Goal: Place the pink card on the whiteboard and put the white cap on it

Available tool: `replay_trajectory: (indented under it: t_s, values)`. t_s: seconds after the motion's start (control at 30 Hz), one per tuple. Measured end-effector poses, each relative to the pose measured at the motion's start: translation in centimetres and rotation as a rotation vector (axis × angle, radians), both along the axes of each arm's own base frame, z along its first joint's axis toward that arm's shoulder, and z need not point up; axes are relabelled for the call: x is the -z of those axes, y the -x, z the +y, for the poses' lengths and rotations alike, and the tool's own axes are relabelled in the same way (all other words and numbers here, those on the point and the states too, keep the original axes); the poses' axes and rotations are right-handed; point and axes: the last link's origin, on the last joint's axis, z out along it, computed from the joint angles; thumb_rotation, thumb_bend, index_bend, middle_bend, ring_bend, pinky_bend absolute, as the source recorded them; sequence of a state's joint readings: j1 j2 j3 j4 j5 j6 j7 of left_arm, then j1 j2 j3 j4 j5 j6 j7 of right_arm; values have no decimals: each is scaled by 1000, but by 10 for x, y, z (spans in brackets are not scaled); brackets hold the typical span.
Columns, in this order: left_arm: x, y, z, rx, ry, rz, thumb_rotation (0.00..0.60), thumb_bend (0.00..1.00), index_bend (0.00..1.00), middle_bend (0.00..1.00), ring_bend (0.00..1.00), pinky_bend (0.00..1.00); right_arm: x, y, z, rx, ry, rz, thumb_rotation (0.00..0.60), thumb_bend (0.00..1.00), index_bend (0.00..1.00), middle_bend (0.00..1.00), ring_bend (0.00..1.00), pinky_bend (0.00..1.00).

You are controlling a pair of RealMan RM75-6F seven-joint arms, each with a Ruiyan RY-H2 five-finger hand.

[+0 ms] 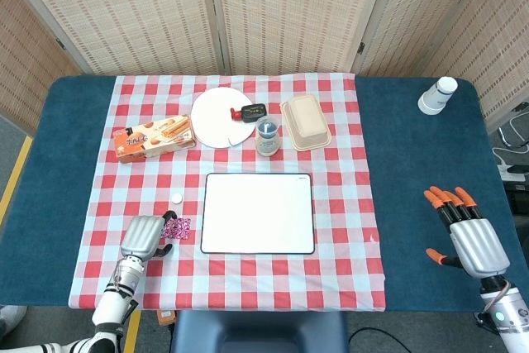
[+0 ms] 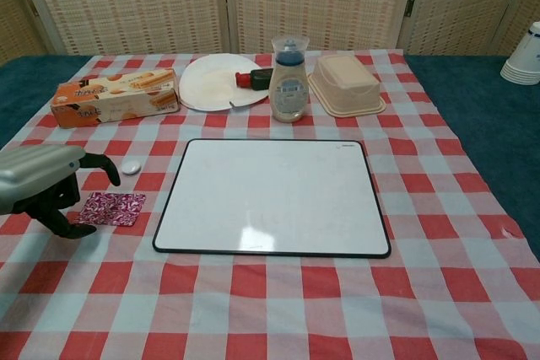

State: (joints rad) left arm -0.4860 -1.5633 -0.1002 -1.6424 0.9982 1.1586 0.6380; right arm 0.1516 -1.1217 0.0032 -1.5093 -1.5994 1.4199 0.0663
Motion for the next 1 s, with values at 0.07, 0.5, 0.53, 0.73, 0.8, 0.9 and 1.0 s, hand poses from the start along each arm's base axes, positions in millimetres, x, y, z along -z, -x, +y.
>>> replay_trajectory:
  t_s: [0.07, 0.5, 0.53, 0.73, 0.8, 0.9, 1.0]
  values:
    - [2, 1, 1, 2, 5, 6, 600, 237, 311, 1000, 1000, 1000, -1, 0, 0, -1, 4, -2, 600, 0, 75, 35, 0, 0]
    - [3, 3, 8, -1, 6, 20, 600, 237, 312, 1000, 1000, 1000, -1, 1, -1, 6, 6, -2, 600, 0, 75, 35, 0, 0]
    - [4, 3, 8, -1, 9, 23, 600, 237, 312, 1000, 1000, 1000, -1, 1, -1, 6, 5, -1, 600, 0, 75, 35, 0, 0]
    - [5, 2, 9, 1, 24, 41, 600, 238, 312, 1000, 1000, 1000, -1, 1, -1, 7, 8, -1, 600, 0, 75, 35, 0, 0]
    - [5, 2, 10, 1, 23, 43, 600, 238, 312, 1000, 1000, 1000, -1, 1, -1, 8, 8, -1, 600, 0, 75, 35, 0, 0]
    - [4, 3, 13, 0, 19, 46, 600, 237, 312, 1000, 1000, 1000, -1, 1, -2, 9, 8, -1, 600, 0, 75, 35, 0, 0]
    - [4, 3, 15, -2, 18, 47, 600, 238, 312, 1000, 1000, 1000, -1, 1, -2, 10, 8, -1, 600, 0, 75, 35, 0, 0]
